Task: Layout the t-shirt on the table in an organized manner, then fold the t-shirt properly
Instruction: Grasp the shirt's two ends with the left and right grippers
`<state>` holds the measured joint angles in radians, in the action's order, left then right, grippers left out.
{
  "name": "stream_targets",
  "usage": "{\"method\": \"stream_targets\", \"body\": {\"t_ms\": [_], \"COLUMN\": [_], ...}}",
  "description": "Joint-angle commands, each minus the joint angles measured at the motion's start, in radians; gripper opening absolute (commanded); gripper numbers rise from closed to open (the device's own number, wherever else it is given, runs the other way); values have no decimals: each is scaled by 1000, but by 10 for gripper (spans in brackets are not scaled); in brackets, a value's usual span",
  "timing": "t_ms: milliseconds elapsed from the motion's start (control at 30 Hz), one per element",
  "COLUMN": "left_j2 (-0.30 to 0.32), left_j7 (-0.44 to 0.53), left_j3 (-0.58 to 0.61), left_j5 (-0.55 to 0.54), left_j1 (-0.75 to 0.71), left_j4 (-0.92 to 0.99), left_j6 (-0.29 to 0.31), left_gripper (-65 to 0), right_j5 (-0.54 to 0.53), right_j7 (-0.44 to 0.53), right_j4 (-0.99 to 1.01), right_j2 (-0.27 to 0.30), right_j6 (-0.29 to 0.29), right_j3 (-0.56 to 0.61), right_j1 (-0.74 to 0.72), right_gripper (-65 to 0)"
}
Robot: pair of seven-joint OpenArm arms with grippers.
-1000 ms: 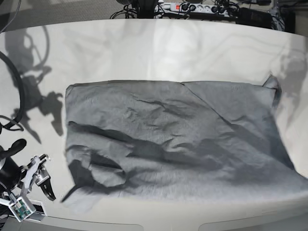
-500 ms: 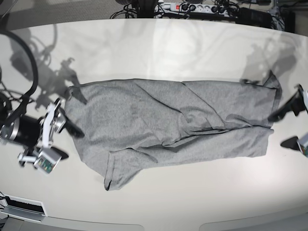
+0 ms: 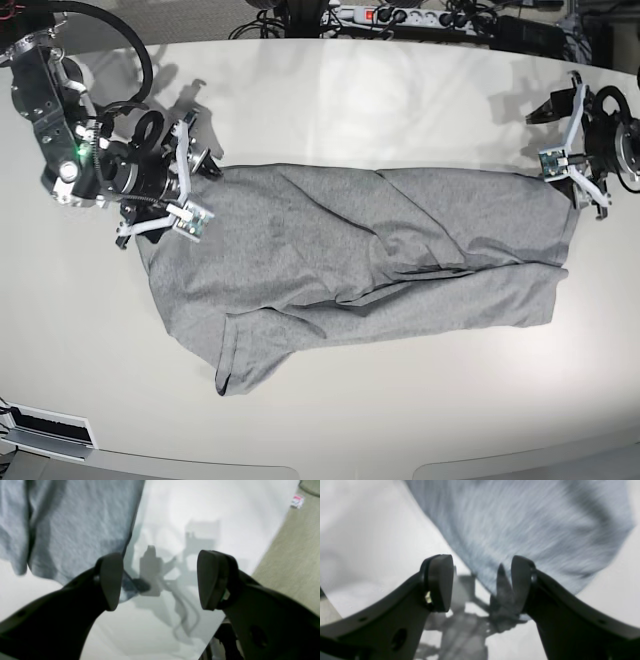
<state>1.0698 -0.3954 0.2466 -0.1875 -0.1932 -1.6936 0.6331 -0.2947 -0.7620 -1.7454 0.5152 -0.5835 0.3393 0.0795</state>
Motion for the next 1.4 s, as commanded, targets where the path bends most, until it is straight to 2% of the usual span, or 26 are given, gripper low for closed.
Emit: {"method": "stream_targets", "body": {"t_ms": [0,167,267,333,433,633,700,733,800,833,867,967,1000,1067,1167,1233,1300,1367], "left_j2": [27,27,23,2,-45,-127,-145,-151,-159,-159,-157,-135,-120,-80,-7,34,71,105], "left_j7": [34,62,98,103,104,108,108,108,107,106,99,56,42,18,18,18,21,22], "left_j3": [4,99,142,151,151,152,152,152,152,152,152,152,152,152,152,152,152,152], "left_j5": [7,80,87,87,84,78,79,79,83,83,83,82,82,68,40,40,40,40], "left_j1": [14,56,106,145,197,259,260,260,260,259,260,263,262,256,234,222,217,219], "left_j4": [4,97,160,199,259,341,349,351,355,355,354,332,313,267,186,141,100,66], "left_j6": [-9,-10,-53,-77,-76,-58,-58,-58,-85,-105,-122,-127,-112,-38,65,65,65,65], "left_gripper": [-190,-190,-190,-190,-190,-193,-254,-321,-507,-604,-650,-650,-650,-650,-650,-650,-650,-650], "right_j5": [2,55,127,147,146,190,204,203,203,203,203,187,175,122,-8,-90,-140,-189], "right_j7": [36,99,171,201,202,278,287,286,283,279,268,174,127,23,-108,-196,-280,-321], "right_j4": [10,114,151,169,195,246,266,277,296,298,298,291,279,234,144,90,32,-31], "right_j2": [12,12,11,11,11,11,11,11,11,11,12,14,18,37,95,132,166,204], "right_j6": [3,8,76,85,61,88,103,109,114,116,114,64,39,-8,-68,-92,-91,-90], "right_j3": [7,63,67,68,69,69,69,69,69,69,69,69,68,68,68,69,68,68], "right_j1": [-26,-55,-63,-63,-63,-63,-67,-72,-87,-95,-103,-140,-148,-158,-154,-154,-154,-154], "right_gripper": [-273,-273,-273,-274,-274,-275,-315,-357,-488,-581,-650,-650,-650,-650,-650,-650,-650,-650]}}
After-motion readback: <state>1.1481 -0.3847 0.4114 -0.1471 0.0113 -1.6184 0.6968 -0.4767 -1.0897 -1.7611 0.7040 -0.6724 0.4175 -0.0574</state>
